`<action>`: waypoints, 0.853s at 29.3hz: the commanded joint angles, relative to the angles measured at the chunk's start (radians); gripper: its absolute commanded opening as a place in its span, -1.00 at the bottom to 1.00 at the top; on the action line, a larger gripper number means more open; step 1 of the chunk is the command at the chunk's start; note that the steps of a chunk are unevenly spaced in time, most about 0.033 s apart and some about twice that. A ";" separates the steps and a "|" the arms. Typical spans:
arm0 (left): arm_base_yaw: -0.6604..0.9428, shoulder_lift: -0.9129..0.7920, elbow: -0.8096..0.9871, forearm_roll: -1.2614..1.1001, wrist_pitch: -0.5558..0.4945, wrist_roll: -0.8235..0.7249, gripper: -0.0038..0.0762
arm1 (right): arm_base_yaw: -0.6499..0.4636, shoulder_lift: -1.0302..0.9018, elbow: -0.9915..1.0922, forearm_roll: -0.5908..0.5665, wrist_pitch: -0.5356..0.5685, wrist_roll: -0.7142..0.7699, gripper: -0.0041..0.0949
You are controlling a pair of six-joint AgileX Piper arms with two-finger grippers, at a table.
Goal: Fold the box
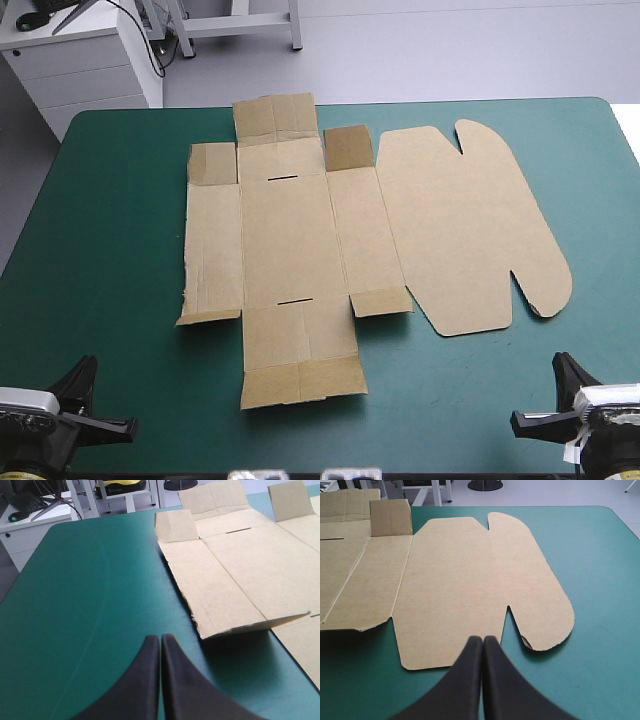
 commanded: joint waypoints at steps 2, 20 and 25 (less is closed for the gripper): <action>0.002 -0.006 -0.023 0.002 -0.075 -0.008 -0.92 | -0.002 -0.019 -0.031 0.007 -0.069 -0.003 -0.96; 0.002 0.061 -0.041 -0.007 -0.073 0.004 -0.92 | -0.002 -0.019 -0.031 0.007 -0.071 -0.003 -0.96; 0.001 0.212 -0.113 -0.007 -0.090 0.004 -0.92 | -0.002 -0.019 -0.031 0.007 -0.071 -0.003 -0.96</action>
